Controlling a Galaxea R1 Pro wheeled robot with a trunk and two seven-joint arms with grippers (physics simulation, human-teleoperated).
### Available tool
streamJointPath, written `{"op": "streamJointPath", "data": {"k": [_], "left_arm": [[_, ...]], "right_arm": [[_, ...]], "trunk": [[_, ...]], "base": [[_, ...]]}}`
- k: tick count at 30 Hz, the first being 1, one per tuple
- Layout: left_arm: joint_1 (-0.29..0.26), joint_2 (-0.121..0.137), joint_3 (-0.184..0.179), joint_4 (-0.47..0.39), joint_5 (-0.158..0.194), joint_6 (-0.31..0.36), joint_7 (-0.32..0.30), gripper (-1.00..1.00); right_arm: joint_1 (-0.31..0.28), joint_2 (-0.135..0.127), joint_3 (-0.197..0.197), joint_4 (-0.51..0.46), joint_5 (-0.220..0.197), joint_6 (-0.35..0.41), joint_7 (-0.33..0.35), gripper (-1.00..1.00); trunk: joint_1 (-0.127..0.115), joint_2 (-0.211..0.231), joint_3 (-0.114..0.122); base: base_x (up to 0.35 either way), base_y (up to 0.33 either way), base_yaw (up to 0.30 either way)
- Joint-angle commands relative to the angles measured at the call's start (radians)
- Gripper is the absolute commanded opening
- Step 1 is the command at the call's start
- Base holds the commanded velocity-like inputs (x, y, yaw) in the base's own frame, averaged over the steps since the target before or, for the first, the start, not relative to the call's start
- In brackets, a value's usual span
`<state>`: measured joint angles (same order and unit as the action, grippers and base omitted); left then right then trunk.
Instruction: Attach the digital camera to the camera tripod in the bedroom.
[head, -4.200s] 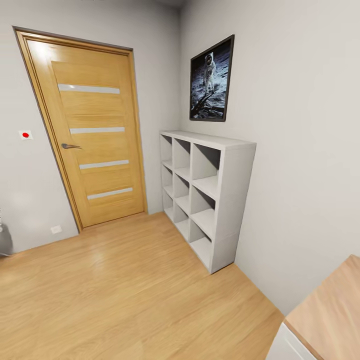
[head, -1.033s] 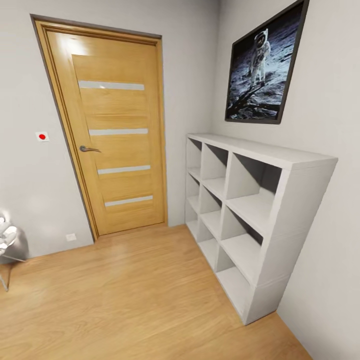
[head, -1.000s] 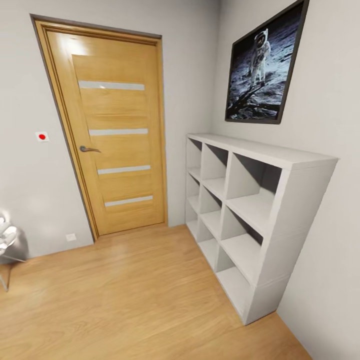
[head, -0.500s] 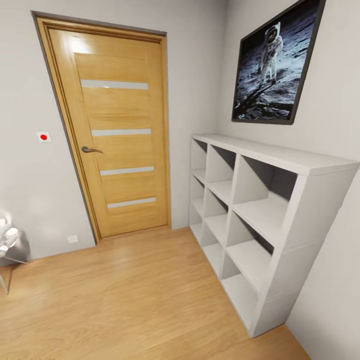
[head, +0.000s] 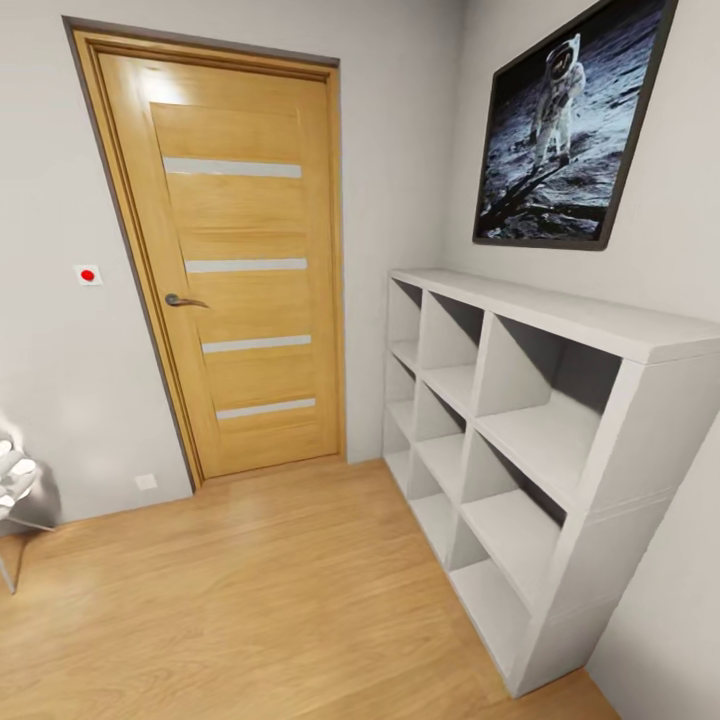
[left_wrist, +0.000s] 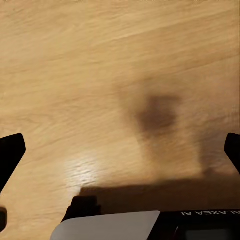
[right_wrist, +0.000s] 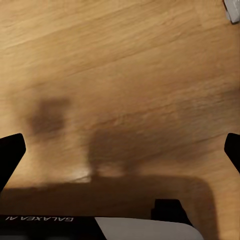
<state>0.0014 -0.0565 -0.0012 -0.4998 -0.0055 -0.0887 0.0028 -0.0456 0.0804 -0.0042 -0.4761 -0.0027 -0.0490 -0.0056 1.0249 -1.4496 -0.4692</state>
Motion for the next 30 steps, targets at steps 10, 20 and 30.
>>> {"op": "streamJointPath", "data": {"k": [10,20,30], "left_arm": [[0.0,0.0,0.001,-0.001,-0.001,-0.002,0.0,1.0],[0.0,0.0,0.0,0.0,-0.001,-0.002,0.0,1.0],[0.0,0.0,-0.003,0.0,-0.001,-0.002,0.0,1.0]], "right_arm": [[0.0,0.0,0.0,0.001,0.0,-0.003,-0.001,1.0],[0.0,-0.001,0.0,0.001,0.0,-0.003,-0.001,1.0],[0.0,-0.001,0.0,0.001,0.0,-0.003,-0.001,1.0]], "trunk": [[0.0,0.0,-0.001],[0.0,0.0,-0.001],[0.0,0.0,-0.001]], "base": [[0.213,0.0,0.0],[0.326,0.0,0.123],[0.333,0.0,0.244]]}}
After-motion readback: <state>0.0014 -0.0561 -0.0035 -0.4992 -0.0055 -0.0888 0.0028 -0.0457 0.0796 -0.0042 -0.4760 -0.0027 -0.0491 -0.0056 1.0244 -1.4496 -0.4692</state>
